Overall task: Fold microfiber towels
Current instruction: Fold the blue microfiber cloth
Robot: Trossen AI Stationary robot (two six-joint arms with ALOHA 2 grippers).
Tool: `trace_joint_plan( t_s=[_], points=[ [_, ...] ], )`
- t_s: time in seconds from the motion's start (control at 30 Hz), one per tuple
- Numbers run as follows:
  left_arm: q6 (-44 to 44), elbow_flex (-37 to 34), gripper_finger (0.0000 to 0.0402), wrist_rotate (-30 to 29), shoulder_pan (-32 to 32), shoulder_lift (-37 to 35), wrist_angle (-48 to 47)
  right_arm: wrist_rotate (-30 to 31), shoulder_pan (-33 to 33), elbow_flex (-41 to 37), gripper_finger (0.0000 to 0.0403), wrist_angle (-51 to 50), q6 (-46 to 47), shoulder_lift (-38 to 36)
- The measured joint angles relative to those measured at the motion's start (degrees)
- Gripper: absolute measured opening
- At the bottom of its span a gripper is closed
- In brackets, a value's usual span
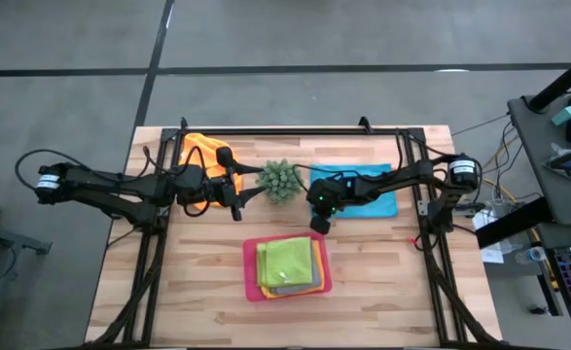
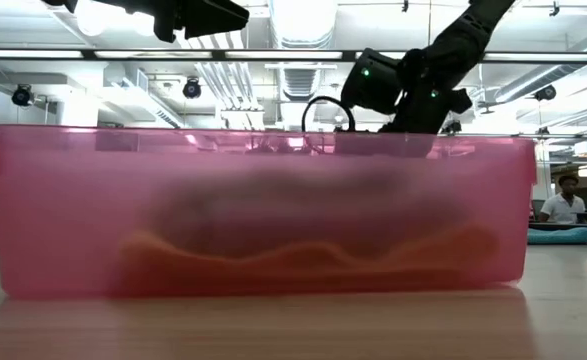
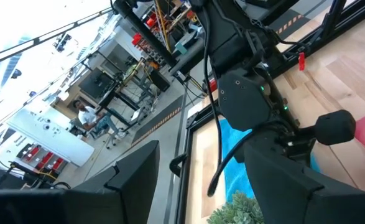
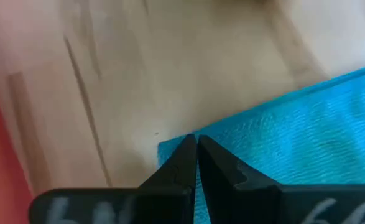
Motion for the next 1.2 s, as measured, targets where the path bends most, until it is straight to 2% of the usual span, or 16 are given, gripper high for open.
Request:
trace_joint_plan(
  t_s=[0.23,0.37,0.6,0.7,0.8,0.87,1.03,1.2],
  points=[
    [-0.04,0.00,0.0219,0.00,0.02,0.00,-0.01,1.16,0.02,1.01,0.0011,-1.32,-0.67,-3.89],
    [-0.04,0.00,0.0219,0.00,0.00,0.00,-0.02,1.16,-0.10,1.04,0.0011,-5.56,1.61,-6.57],
    [-0.07,0.00,0.0219,0.02,0.00,0.00,-0.01,1.05,-2.63,0.97,0.0017,-25.55,18.12,-12.94],
    [-0.07,0.00,0.0219,0.01,0.00,-0.01,0.04,2.15,-4.39,0.95,0.0041,-34.18,21.00,-15.67],
    [-0.16,0.00,0.0219,0.00,0.00,0.00,0.04,6.73,-7.52,0.12,0.0076,-38.68,23.15,-17.80],
    [-0.20,0.00,0.0219,0.00,0.00,-0.02,0.04,8.65,-9.97,-1.18,0.0104,-39.47,24.42,-19.22],
    [-0.20,-0.23,0.0219,0.00,0.00,0.00,-0.09,9.15,-17.03,-6.89,0.0177,-38.08,26.45,-22.00],
    [-0.13,-0.26,0.0219,0.01,0.00,0.00,-0.07,9.15,-22.82,-10.77,0.0223,-37.73,31.90,-22.95]
  ],
)
